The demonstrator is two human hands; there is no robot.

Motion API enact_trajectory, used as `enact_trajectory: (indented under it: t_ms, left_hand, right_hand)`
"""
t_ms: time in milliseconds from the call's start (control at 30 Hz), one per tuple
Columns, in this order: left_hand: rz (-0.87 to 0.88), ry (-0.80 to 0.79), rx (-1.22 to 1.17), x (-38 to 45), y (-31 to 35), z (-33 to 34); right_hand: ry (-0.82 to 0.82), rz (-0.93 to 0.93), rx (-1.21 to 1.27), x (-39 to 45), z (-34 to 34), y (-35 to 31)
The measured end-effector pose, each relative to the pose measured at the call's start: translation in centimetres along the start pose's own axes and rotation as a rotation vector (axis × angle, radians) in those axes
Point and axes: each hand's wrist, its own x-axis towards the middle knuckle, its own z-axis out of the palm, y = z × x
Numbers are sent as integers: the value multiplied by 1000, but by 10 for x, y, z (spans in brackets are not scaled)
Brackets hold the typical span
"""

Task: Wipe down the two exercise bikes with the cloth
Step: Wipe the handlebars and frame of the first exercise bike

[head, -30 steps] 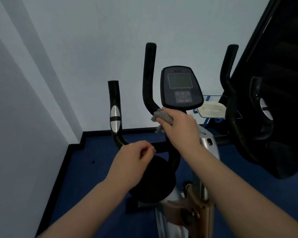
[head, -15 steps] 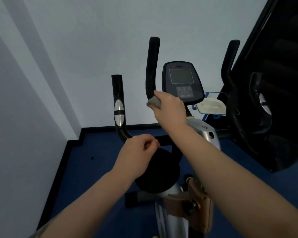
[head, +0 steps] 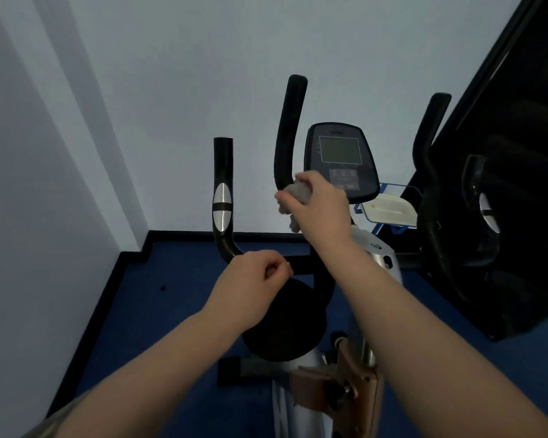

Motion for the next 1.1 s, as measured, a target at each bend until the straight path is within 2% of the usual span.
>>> enact_trajectory:
  t_ms: [133,300,433,600,767,867,933,1000,1100]
  left_hand:
    - [-13,3,-19,1,-2,0]
    - [-24,14,-43,3,-2,1]
    - [-11,16,-63,2,-1,0]
    - [11,3,-78,2,-1,-1]
    - [13,28,-67,0,-3,-2]
    - [12,85,-71,-2,-2,-1]
    - [14,71,-51,-2,-1,-1]
    - [23,39,-18,-4,-2,-1]
    - [48,10,64,-6,-5,-1]
  right_hand:
    - [-15,-26,-57,-12,-8,17]
    - [-55,75,122,14,-4,-3]
    - [-80,140,192,-22,-17,14]
    - [26,181,240,-84,-21,25]
    - [71,43,-133,-94,-25,30]
    - [32,54,3,-75,-28,28]
    - [85,75,56,-73,-26,26]
    - [139,104,118,-92,-24,34]
    - [147,176,350,-127,-24,43]
